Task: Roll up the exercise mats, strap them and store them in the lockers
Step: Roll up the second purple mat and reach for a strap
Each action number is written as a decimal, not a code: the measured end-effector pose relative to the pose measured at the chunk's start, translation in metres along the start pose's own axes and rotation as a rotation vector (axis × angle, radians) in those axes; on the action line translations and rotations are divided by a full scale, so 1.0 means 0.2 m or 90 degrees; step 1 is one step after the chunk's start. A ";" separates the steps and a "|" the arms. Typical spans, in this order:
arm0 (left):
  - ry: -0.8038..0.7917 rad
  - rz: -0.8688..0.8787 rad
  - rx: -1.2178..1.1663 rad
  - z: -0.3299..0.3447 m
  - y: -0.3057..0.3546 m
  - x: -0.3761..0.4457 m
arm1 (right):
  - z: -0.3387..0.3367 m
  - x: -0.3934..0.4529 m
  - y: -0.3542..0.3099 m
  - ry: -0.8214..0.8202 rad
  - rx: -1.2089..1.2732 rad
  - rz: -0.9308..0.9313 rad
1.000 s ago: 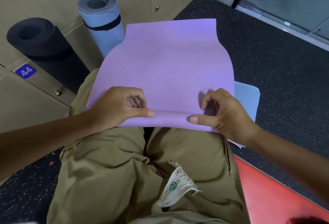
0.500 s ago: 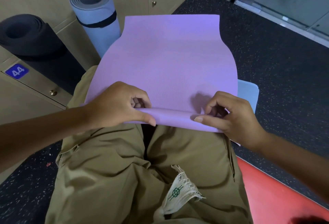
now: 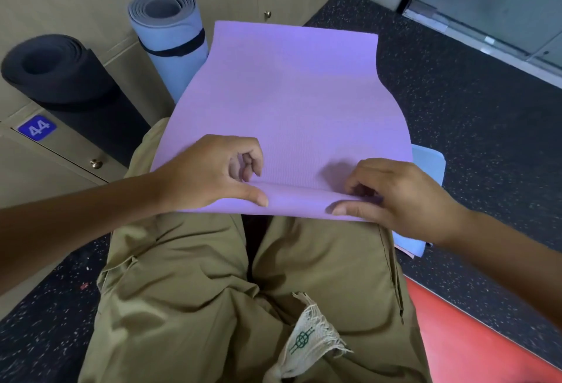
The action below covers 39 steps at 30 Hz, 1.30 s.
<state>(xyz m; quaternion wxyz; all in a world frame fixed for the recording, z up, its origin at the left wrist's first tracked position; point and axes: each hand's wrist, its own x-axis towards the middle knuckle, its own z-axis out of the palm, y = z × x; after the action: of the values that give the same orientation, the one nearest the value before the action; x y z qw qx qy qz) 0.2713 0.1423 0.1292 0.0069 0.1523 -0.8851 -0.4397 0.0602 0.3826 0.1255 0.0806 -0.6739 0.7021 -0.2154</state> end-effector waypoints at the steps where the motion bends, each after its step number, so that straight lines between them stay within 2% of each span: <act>1: 0.018 0.034 0.045 0.00 -0.01 -0.01 | -0.01 0.02 0.01 -0.023 0.005 0.015; 5: 0.102 0.208 0.266 0.03 -0.03 -0.06 | -0.04 0.07 0.03 -0.085 0.077 0.095; 7: 0.156 0.240 0.332 0.07 -0.04 -0.10 | -0.05 0.09 0.04 -0.099 0.097 0.110; 10: 0.211 0.254 0.349 0.12 -0.06 -0.15 | -0.06 0.11 0.03 -0.121 0.114 0.150; 14: 0.191 0.263 0.362 0.12 -0.08 -0.15 | -0.05 0.10 0.00 -0.088 0.090 0.163; 17: 0.143 0.249 0.318 0.08 -0.06 -0.11 | -0.02 0.08 -0.04 -0.004 0.006 0.095; 21: 0.088 0.139 0.233 0.04 -0.05 -0.05 | 0.07 0.02 -0.09 0.142 -0.132 0.019; 23: 0.055 0.084 0.190 0.01 -0.05 -0.02 | 0.10 -0.01 -0.09 0.165 -0.183 0.003; 26: 0.012 0.040 0.143 -0.01 -0.04 0.03 | 0.12 -0.04 -0.07 0.153 -0.200 0.003; 31: 0.011 0.035 0.130 -0.03 -0.02 0.08 | 0.08 0.00 -0.02 0.118 -0.136 0.038; 36: 0.091 0.214 0.243 0.01 -0.02 0.07 | 0.03 0.06 0.08 0.029 -0.017 0.115; 39: 0.173 0.246 0.319 0.08 -0.03 0.01 | 0.00 0.09 0.11 -0.025 0.080 0.158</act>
<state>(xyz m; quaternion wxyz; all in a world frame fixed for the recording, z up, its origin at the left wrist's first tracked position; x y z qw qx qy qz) 0.2680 0.1500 0.1138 0.1707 0.0361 -0.9690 -0.1748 0.0394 0.3653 0.1190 0.1623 -0.5795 0.7635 -0.2341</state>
